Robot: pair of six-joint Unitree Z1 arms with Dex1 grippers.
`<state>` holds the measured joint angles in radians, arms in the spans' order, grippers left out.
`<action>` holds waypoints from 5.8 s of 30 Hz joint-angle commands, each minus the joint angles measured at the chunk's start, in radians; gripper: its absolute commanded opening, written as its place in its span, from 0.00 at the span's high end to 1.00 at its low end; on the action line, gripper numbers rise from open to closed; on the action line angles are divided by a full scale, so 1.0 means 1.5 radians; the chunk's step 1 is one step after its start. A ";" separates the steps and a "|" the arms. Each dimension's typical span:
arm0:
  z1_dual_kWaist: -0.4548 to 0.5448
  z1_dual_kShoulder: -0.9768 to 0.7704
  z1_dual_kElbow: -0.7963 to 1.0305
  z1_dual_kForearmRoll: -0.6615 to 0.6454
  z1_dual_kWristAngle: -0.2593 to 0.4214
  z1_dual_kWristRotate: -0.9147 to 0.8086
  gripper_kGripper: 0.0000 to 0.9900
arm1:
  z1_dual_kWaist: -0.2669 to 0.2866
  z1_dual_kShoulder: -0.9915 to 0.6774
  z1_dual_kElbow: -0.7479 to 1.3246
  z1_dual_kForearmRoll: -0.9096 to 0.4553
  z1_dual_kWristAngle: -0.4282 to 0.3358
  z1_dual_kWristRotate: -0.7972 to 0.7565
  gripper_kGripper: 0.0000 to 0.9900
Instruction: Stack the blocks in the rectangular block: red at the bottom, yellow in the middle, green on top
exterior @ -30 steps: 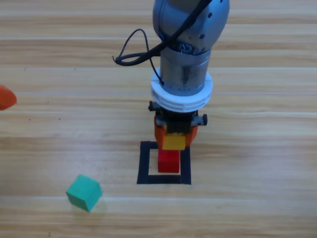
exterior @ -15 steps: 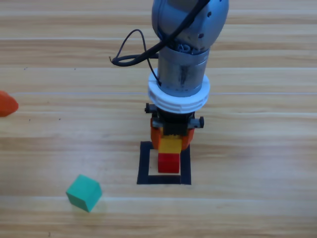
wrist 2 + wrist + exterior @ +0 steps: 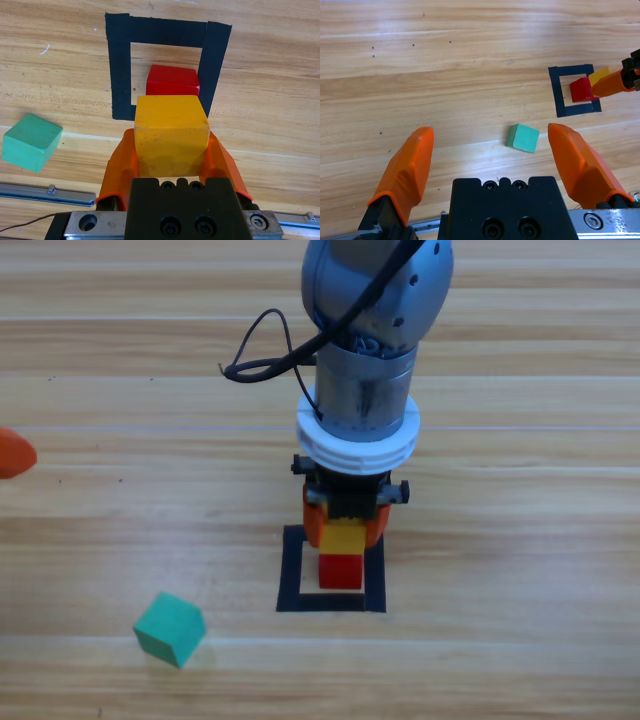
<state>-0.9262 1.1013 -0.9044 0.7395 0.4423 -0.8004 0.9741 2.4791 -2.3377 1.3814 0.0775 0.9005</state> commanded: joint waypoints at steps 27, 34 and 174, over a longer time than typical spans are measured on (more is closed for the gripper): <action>-0.002 -0.010 0.048 -0.044 -0.001 -0.004 0.02 | 0.012 0.069 -0.050 0.041 -0.008 -0.005 1.00; -0.002 -0.004 0.048 -0.050 -0.002 -0.004 0.02 | 0.013 0.073 -0.069 0.041 -0.008 -0.010 1.00; 0.042 0.588 -0.193 0.072 -0.216 -0.727 0.06 | -0.021 -0.749 0.990 -0.745 0.094 -0.380 0.00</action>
<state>-0.8404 1.9208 -1.1849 0.8630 0.1298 -1.8813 0.9385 1.3227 -0.8819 0.2845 0.2246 0.3377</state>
